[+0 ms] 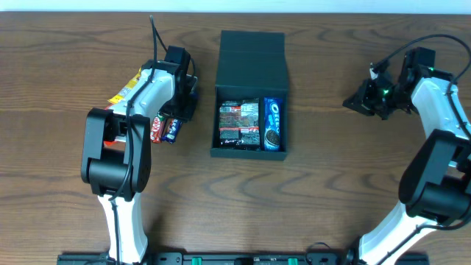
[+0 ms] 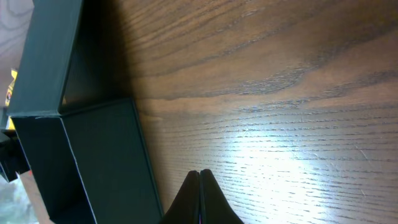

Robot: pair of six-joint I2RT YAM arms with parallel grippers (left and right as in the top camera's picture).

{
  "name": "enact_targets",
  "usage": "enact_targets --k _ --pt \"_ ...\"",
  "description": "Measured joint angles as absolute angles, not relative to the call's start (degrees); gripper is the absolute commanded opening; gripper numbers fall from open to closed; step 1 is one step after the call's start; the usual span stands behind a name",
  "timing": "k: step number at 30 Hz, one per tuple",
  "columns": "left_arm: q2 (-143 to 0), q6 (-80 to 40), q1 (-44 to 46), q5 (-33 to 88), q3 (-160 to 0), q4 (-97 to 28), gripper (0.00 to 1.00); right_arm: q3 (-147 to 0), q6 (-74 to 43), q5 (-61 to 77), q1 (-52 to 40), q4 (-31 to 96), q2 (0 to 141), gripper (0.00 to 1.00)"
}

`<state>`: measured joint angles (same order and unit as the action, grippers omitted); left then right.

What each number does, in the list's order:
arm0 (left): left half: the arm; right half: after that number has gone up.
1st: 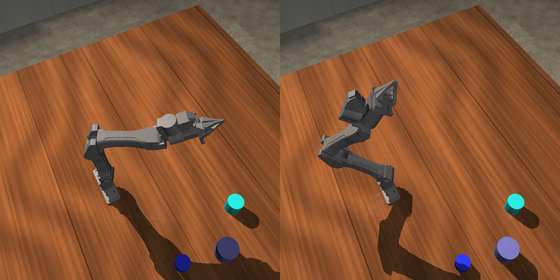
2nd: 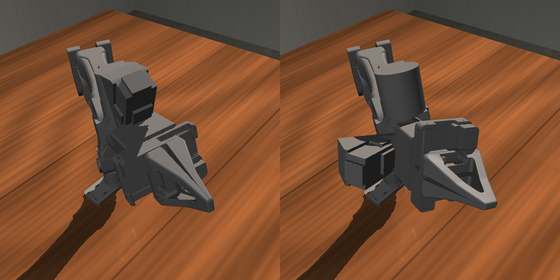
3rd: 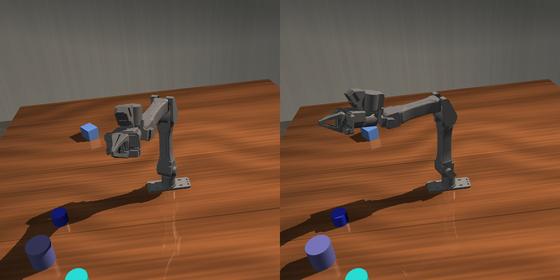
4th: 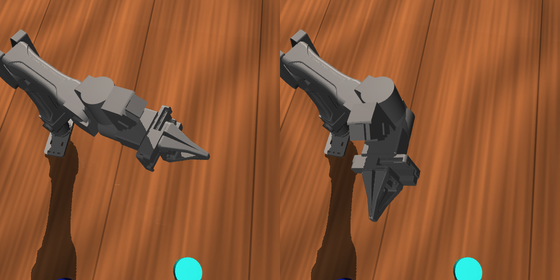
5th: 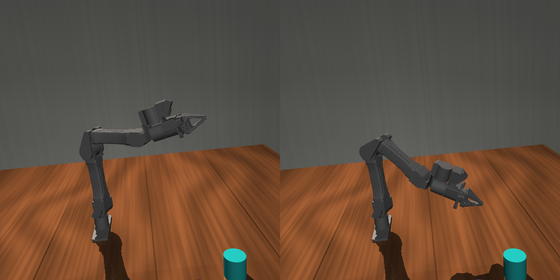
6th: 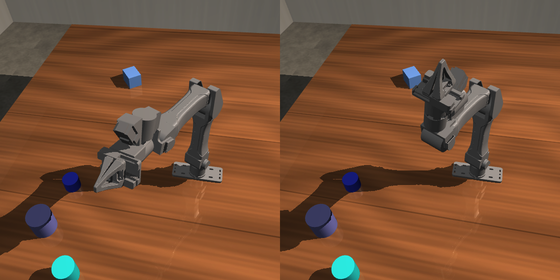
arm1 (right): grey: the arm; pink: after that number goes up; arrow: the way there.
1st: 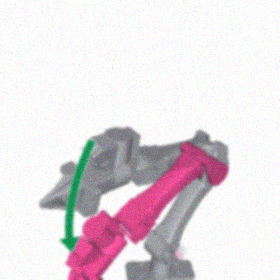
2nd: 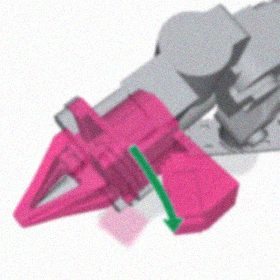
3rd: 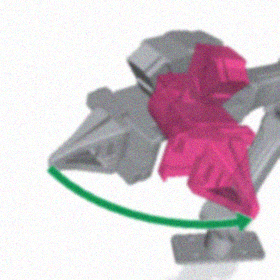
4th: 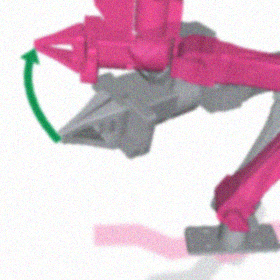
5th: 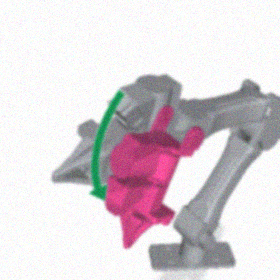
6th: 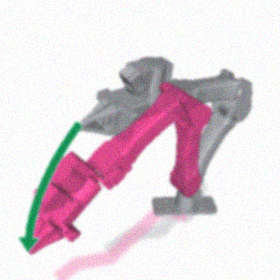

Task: Pack container
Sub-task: 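Grasp the blue Cadbury Dairy Milk bar with the left gripper, then carry the Dairy Milk bar into the box and release it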

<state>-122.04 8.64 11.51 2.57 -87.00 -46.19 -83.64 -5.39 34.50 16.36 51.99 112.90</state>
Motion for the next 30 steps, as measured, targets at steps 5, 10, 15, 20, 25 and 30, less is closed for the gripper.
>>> enact_targets --k 5,10,15,20,25,30 --pt "-122.04 7.42 11.51 2.59 -87.00 -46.19 0.28 -83.64 -5.41 34.50 16.36 52.01 112.90 0.02" --pt "-122.04 5.89 11.51 2.81 -87.31 -47.70 0.23 -83.64 -5.41 34.50 16.36 52.01 112.90 0.02" --pt "-122.04 5.10 11.86 3.05 -91.39 -51.40 0.21 -83.64 -5.41 34.50 16.36 52.03 112.90 0.02" --pt "-121.84 4.47 13.74 3.03 -99.26 -54.04 0.21 -83.64 -5.41 34.50 16.38 52.03 112.90 0.01" --pt "-120.07 1.58 18.35 3.05 -106.24 -54.24 0.18 -83.64 -5.41 34.50 16.38 52.03 112.90 0.01" --pt "-118.83 -6.44 25.61 5.06 -109.43 -53.65 0.18 -83.64 -5.41 34.50 16.38 52.03 112.90 0.01"
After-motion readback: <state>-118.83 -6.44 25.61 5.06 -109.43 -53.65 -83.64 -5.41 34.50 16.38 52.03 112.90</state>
